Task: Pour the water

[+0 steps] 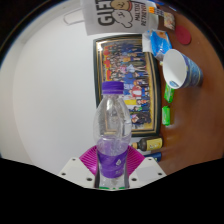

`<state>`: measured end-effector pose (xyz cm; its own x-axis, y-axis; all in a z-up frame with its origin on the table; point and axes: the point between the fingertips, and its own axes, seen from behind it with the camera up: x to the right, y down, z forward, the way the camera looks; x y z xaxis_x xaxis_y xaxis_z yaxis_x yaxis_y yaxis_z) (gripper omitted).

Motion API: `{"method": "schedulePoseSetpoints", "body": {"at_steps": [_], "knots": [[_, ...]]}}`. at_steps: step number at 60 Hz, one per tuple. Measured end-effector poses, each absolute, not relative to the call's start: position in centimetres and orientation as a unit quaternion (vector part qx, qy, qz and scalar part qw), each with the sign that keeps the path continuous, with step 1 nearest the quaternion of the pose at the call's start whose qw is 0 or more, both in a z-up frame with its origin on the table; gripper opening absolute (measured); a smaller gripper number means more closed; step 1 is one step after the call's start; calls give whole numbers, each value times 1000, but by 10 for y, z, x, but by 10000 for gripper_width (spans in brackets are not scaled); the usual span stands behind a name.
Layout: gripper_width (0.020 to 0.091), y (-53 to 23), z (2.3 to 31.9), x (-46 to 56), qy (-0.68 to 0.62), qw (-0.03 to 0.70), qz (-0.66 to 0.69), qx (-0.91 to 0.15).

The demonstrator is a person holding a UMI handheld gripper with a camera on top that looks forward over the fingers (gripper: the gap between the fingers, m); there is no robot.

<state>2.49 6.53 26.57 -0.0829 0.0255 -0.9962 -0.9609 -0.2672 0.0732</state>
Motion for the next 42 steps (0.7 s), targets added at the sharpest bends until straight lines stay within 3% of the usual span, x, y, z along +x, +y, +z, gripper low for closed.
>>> {"method": "schedulePoseSetpoints", "body": {"at_steps": [17, 42], "knots": [[329, 99, 224, 87, 543, 331, 647, -421], [330, 108, 215, 94, 569, 276, 679, -374]]}}
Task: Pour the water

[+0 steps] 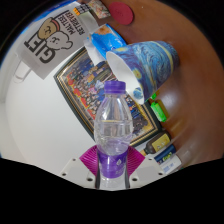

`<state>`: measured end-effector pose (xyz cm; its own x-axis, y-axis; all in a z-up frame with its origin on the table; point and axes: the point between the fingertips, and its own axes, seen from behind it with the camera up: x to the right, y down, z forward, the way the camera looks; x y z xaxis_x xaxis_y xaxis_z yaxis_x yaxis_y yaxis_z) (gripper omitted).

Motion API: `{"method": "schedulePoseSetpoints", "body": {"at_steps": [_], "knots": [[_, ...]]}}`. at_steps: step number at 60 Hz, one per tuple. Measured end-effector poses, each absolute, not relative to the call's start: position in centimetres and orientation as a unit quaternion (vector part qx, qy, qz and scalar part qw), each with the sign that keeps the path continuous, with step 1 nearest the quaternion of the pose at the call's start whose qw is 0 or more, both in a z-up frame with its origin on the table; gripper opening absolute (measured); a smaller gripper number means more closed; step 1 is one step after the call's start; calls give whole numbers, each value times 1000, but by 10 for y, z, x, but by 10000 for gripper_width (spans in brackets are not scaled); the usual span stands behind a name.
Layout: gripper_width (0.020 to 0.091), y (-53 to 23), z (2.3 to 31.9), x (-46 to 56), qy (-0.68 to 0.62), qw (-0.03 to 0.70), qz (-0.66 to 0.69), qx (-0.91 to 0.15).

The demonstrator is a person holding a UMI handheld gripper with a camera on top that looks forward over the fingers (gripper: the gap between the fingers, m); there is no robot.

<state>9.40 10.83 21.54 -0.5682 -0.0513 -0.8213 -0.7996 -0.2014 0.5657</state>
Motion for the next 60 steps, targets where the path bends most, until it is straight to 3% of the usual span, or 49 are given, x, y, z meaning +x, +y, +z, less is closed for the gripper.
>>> {"method": "schedulePoseSetpoints", "body": {"at_steps": [24, 34, 43, 50, 60], "knots": [[328, 107, 236, 110, 553, 293, 676, -390], [329, 106, 248, 123, 489, 372, 611, -499], [330, 105, 258, 177, 386, 503, 460, -622], [328, 103, 262, 233, 251, 601, 261, -712], [329, 102, 223, 297, 90, 627, 34, -773]]}}
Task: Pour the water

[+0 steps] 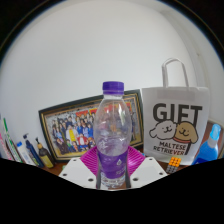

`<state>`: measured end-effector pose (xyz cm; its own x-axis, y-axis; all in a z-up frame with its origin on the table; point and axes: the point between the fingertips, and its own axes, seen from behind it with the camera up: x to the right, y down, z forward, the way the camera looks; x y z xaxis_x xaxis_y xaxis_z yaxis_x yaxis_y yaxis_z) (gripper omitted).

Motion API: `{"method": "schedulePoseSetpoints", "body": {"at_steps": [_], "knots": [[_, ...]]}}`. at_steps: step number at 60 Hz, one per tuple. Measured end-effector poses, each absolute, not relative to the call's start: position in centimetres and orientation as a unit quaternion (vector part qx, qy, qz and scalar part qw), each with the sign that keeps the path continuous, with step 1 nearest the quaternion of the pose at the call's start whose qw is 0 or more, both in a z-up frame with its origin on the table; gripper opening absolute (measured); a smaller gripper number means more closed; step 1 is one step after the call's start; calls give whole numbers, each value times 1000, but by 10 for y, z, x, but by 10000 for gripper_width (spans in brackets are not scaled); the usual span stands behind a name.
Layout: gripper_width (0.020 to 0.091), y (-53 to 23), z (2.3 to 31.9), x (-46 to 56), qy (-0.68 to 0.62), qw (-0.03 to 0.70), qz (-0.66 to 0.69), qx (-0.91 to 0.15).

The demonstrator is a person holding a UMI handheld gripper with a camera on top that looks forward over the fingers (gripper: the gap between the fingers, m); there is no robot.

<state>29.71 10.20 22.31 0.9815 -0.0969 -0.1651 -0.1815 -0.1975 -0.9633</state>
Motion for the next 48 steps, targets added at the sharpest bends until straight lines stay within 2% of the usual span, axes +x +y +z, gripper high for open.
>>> {"method": "schedulePoseSetpoints", "body": {"at_steps": [7, 16, 25, 29, 40, 42, 46, 47, 48], "knots": [[330, 102, 176, 329, 32, 606, -47, -793], [329, 103, 123, 348, 14, 590, -54, -806], [333, 101, 85, 369, 28, 580, -62, -812], [340, 98, 86, 374, 41, 593, -54, -803], [507, 90, 83, 373, 50, 589, -46, -806], [591, 87, 82, 372, 50, 579, -47, -813], [859, 77, 82, 370, 52, 561, -50, -825], [870, 74, 83, 369, 54, 557, -51, -827], [839, 70, 84, 369, 55, 553, -53, -830]]}}
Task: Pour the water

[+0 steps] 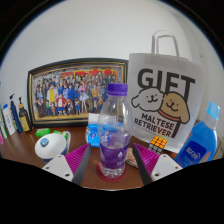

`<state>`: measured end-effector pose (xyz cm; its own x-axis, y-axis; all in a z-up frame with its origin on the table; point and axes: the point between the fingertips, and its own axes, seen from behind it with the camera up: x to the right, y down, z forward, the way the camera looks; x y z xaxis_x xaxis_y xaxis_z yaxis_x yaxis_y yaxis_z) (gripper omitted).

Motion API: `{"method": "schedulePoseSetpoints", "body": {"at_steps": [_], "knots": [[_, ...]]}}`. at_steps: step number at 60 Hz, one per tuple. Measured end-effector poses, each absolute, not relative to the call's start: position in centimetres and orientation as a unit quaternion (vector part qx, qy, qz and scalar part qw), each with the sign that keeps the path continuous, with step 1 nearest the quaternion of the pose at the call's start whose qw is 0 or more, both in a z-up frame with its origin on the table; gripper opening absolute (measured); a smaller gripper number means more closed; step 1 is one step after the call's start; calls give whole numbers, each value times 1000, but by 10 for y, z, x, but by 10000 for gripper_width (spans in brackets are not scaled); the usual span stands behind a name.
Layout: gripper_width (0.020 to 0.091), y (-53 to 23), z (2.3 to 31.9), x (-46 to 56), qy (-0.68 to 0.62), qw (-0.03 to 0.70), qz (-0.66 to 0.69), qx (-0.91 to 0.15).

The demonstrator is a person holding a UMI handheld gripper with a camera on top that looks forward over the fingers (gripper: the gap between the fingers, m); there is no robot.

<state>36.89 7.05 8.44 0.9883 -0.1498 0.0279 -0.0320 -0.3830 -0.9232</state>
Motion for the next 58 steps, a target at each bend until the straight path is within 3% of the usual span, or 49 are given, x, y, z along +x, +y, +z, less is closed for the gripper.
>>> {"method": "schedulePoseSetpoints", "body": {"at_steps": [5, 34, 58], "knots": [[870, 47, 99, 365, 62, 539, -68, -837], [854, -187, 228, 231, 73, 498, -73, -861], [855, -265, 255, 203, 58, 502, -82, -859]]}}
